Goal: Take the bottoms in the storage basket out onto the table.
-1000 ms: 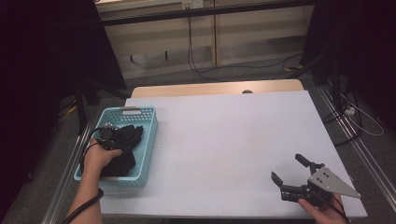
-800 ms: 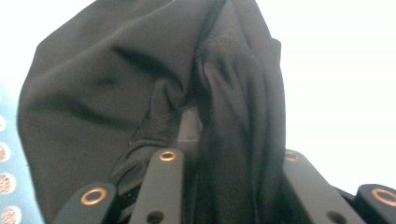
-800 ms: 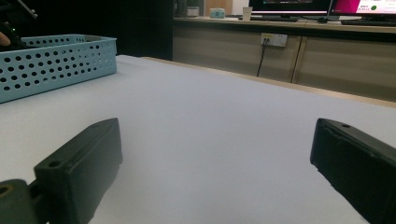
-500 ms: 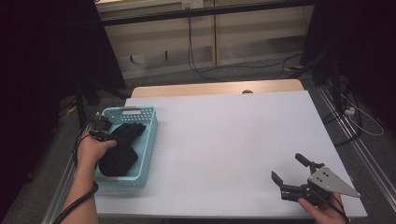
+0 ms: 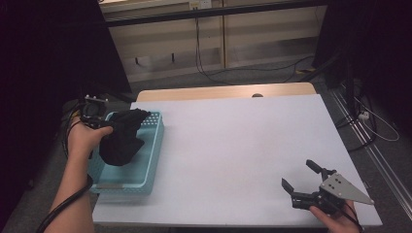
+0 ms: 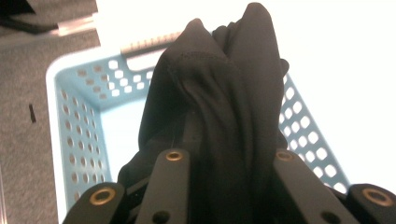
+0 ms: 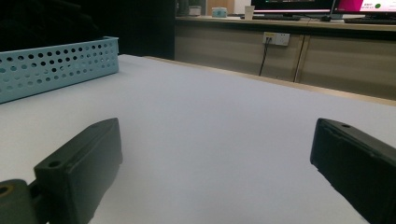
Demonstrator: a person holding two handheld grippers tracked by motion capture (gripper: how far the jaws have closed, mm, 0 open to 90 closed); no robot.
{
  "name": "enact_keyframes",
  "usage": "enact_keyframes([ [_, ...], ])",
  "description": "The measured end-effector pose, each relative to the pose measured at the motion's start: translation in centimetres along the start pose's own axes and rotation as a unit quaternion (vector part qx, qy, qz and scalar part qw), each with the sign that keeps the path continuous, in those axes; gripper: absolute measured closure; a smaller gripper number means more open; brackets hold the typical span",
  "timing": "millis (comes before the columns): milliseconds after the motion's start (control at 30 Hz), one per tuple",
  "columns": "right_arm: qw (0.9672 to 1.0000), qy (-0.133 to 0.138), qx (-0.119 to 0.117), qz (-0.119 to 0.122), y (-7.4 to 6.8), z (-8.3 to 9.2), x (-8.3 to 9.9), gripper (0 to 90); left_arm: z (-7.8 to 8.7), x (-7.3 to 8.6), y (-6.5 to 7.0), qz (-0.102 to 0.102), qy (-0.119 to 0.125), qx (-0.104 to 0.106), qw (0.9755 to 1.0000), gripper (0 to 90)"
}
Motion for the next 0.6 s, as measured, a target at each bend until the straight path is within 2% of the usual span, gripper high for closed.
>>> enact_keyframes([
  [33, 1.0000, 0.000, -0.001, -0.001, 0.0, 0.0, 0.0, 1.1, 0.2, -0.5, 0.3, 0.000, 0.006, 0.002, 1.0000, 77.9],
  [267, 1.0000, -0.001, -0.001, -0.001, -0.1, 0.0, 0.0, 1.1, 1.2, -3.5, 3.2, -0.033, 0.030, 0.022, 0.9987, 77.9],
  [400, 1.0000, -0.001, -0.002, 0.000, -0.1, 0.0, 0.0, 1.1, 1.1, -5.1, 5.5, -0.052, 0.055, 0.044, 0.9962, 77.9],
  [500, 1.0000, -0.002, -0.002, -0.001, -0.1, -0.1, 0.1, 1.1, 0.6, -5.8, 7.4, -0.072, 0.054, 0.056, 0.9943, 77.9],
  [600, 1.0000, -0.002, -0.001, -0.001, -0.1, -0.1, 0.1, 1.1, -0.4, -6.3, 9.5, -0.083, 0.057, 0.072, 0.9923, 77.8],
])
Point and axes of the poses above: each handheld gripper's, and its own axes: z roughly backward along the jaws, x roughly out of its underside, y roughly to its right, the point moved 10 cm from there along -z, roughly forward along the jaws, and after that the axes turned 10 degrees about x, right-handed, at the moved point
